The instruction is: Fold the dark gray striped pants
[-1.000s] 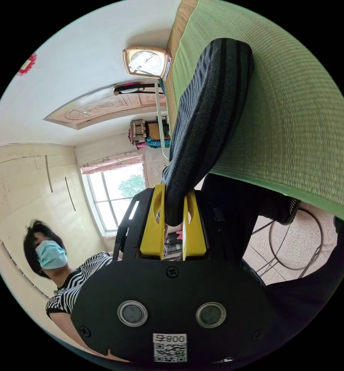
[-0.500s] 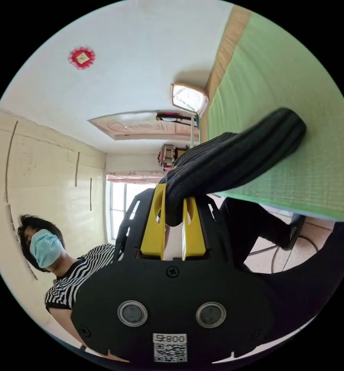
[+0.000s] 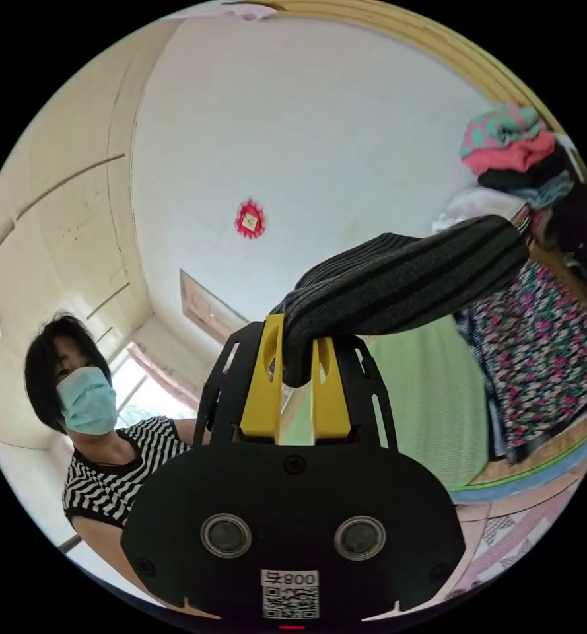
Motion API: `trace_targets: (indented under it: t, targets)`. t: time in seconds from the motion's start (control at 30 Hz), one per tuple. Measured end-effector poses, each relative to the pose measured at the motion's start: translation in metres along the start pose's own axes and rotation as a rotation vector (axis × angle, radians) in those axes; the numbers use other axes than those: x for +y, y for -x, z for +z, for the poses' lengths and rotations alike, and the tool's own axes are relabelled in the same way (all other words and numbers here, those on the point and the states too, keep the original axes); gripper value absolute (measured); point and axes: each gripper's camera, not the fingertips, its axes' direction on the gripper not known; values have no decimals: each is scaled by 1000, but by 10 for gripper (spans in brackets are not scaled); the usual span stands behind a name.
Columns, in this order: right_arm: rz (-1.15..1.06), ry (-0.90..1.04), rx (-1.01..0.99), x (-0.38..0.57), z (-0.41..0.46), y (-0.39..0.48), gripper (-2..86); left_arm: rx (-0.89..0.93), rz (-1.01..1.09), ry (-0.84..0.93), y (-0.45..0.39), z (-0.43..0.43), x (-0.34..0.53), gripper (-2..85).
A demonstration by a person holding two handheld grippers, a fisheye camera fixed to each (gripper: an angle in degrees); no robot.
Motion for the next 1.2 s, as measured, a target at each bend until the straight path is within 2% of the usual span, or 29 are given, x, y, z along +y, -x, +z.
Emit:
trace_targets:
  t: [0.13, 0.2, 0.27, 0.37, 0.43, 0.5, 0.7, 0.83, 0.93, 0.97, 1.1, 1.17, 1.2]
  targets:
    - [53, -88, 135, 2, -56, -19, 59, -8, -38, 162, 51, 119, -32, 99]
    - [156, -98, 164, 17, -63, -52, 60, -98, -106, 250, 85, 162, -34, 100]
    - [359, -91, 230, 48, -59, -108, 62, -280, -225, 379, 130, 203, -31, 99]
    - [526, -64, 208, 82, -45, -150, 66, -168, -200, 359, 149, 230, -36, 98]
    - [538, -102, 129, 90, -42, -153, 70, -188, -151, 376, 148, 243, -43, 99]
    - [530, -119, 130, 89, -44, -146, 74, -214, -97, 364, 144, 253, -48, 99]
    - [513, -210, 150, 92, -67, -102, 80, -254, 21, 139, 117, 275, -56, 76]
    - [496, -317, 270, 102, -97, -56, 47, -266, 178, 242, 96, 333, -59, 36]
    - [371, -357, 357, 82, -98, -12, 18, -476, 278, 347, 95, 378, -64, 13]
    - [315, -320, 400, 67, -88, 3, 11, -573, 302, 391, 101, 395, -65, 8]
    - [165, -108, 617, 22, -28, 26, 3, -616, 322, 418, 121, 422, -72, 2]
    - [118, 47, 792, 8, 16, 22, 1, -636, 313, 429, 127, 432, -76, 1]
    - [120, 62, 805, 7, 23, 21, 1, -642, 319, 434, 127, 435, -76, 1]
